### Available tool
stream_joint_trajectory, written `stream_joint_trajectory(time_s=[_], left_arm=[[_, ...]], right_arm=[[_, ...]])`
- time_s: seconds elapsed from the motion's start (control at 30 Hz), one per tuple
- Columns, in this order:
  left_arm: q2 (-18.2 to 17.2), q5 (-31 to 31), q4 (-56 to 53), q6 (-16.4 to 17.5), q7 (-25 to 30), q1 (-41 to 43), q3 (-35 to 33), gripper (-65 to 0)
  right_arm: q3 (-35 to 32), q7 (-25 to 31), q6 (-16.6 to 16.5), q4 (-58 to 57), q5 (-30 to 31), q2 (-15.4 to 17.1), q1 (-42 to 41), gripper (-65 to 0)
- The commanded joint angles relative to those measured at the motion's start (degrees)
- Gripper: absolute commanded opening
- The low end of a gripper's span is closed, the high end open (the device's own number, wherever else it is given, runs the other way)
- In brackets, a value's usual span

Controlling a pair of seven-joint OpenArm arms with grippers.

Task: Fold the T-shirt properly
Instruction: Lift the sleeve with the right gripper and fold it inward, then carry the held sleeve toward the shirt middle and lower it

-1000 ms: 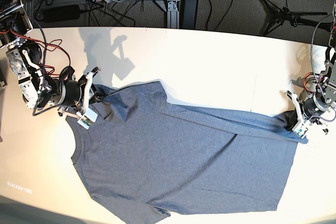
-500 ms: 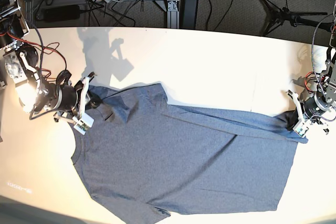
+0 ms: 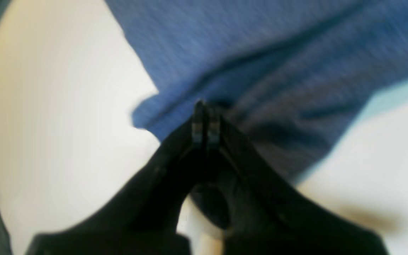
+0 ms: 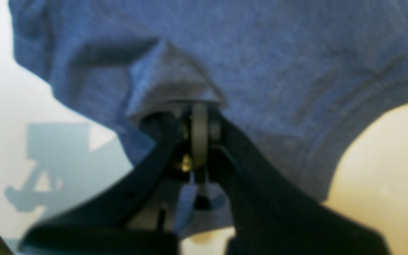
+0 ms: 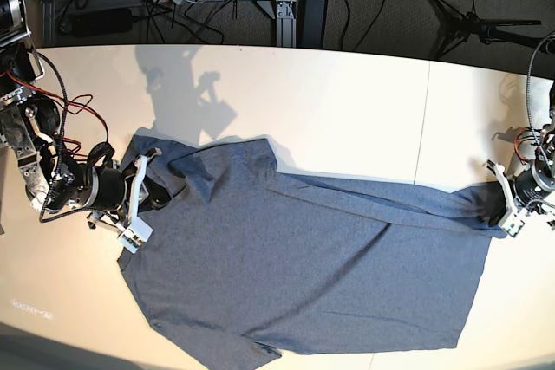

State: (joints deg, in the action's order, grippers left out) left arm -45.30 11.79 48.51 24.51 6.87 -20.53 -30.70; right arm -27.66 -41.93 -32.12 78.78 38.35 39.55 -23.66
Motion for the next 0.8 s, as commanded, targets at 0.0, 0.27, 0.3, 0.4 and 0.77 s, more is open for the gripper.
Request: stream_joint_trajectory(time_s=[0.0,0.27,0.3,0.4,0.77], left_arm=[[-1.6,1.0,1.2,0.2,0.9,-1.4,0.5,-65.0],[-1.7,1.1,6.8,0.2,-3.4,-1.2,0.5,-65.0],[-1.7,1.1,7.4,0.2,-4.3,-1.2,0.5,-65.0],[-1.7,1.1,8.1,0.2,-5.7,-1.2,0.5,-65.0],[-1.7,1.1,8.0,0.2,-5.5,-1.2,0.5,-65.0]], right_arm=[[0.6,-0.1,-1.6,1.2,1.2,0.2,-1.4,-65.0],[-0.4,-7.0,-2.2,10.9,2.6,-5.5,-1.4,-34.7],[-1.5,-7.1,-2.2,12.7,2.5,-5.4,-1.4,-34.1],[-6.3,-7.9,-2.2,16.9,0.2,-5.2,-1.4,-34.1],[-20.4,-11.4,-1.6,18.4,-10.6,-5.3,-1.4,-34.2]])
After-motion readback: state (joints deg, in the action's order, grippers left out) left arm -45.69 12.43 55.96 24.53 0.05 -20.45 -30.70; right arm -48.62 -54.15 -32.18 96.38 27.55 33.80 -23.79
